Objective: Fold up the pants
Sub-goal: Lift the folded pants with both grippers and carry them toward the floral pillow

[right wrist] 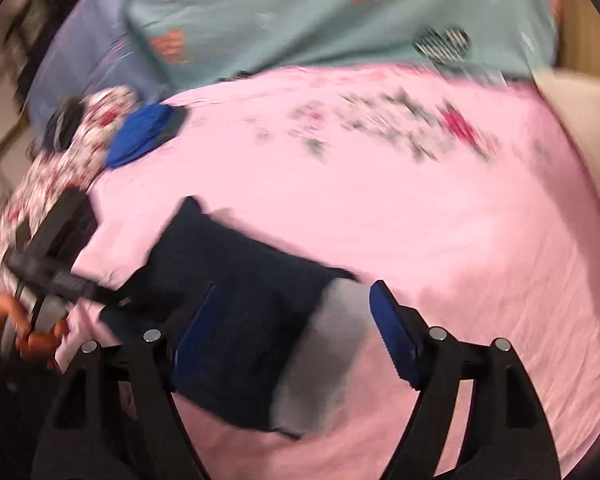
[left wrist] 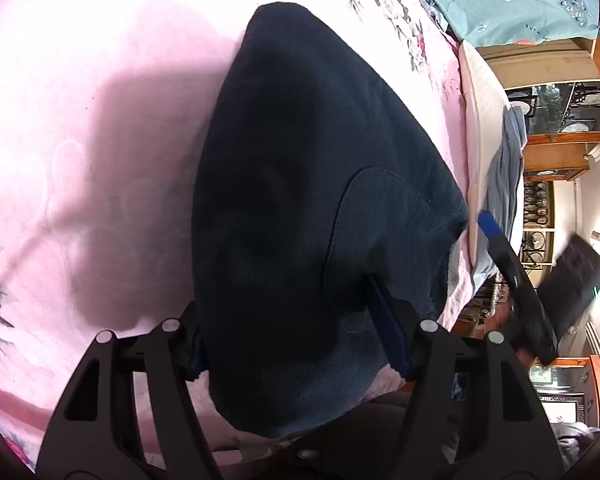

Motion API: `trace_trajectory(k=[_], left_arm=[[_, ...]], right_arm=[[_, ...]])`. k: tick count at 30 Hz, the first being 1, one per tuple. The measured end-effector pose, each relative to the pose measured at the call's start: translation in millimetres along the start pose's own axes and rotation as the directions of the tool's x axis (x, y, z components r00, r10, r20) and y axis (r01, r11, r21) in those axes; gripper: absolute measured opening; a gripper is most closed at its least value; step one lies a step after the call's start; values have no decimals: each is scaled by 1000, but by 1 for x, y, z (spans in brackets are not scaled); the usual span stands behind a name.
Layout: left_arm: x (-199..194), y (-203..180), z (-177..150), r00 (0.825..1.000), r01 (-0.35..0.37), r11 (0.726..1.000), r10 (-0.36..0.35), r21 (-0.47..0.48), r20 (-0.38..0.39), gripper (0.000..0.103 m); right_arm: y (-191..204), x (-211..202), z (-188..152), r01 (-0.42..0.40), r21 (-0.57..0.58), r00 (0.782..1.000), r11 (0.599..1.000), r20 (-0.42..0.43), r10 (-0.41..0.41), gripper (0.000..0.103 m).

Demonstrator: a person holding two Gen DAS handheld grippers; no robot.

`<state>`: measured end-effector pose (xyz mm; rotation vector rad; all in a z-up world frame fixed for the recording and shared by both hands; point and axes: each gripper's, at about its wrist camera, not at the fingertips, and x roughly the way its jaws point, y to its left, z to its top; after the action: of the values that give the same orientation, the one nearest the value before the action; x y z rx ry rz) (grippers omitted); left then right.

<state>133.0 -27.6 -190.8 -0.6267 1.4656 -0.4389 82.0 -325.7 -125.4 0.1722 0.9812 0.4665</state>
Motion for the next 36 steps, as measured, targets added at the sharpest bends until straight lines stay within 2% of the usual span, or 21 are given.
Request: trace_trajectory(k=[4, 5, 7, 13, 15, 20, 24, 29, 32, 36], left_arm=[[0, 0, -1, 1000, -22, 1000, 22, -2, 16, 67], [0, -1, -1, 999, -29, 1000, 29, -6, 20, 67], [-2, 2, -3, 999, -41, 999, 41, -7, 23, 68], [-1, 4, -3, 997, -70, 998, 70, -9, 15, 72], [2, 3, -2, 997, -80, 997, 80, -1, 6, 74], [4, 4, 1, 997, -83, 997, 83, 0, -4, 76], [6, 2, 2, 996, -90, 996, 90, 14, -8, 76], [7, -6, 1, 995, -102, 994, 102, 48, 1, 74], [7, -11, 0, 990, -142, 987, 141, 79, 12, 70], [9, -23, -2, 976, -216, 964, 213, 153, 36, 65]], right_arm=[[-25, 30, 4, -88, 33, 990, 996, -107, 91, 78], [-30, 38, 3, -145, 51, 978, 988, -147, 151, 78], [-34, 51, 5, -208, 88, 955, 974, -195, 222, 78], [-46, 72, 5, -321, 159, 901, 934, -252, 353, 78], [-48, 74, 6, -347, 155, 895, 925, -240, 376, 78], [-45, 81, 11, -351, 155, 898, 923, -225, 379, 78], [-45, 78, 7, -319, 174, 913, 931, -208, 352, 65], [-38, 74, 5, -274, 162, 933, 948, -195, 303, 57], [-33, 77, 3, -240, 140, 946, 961, -190, 263, 58], [-31, 79, 3, -224, 150, 950, 963, -188, 250, 63]])
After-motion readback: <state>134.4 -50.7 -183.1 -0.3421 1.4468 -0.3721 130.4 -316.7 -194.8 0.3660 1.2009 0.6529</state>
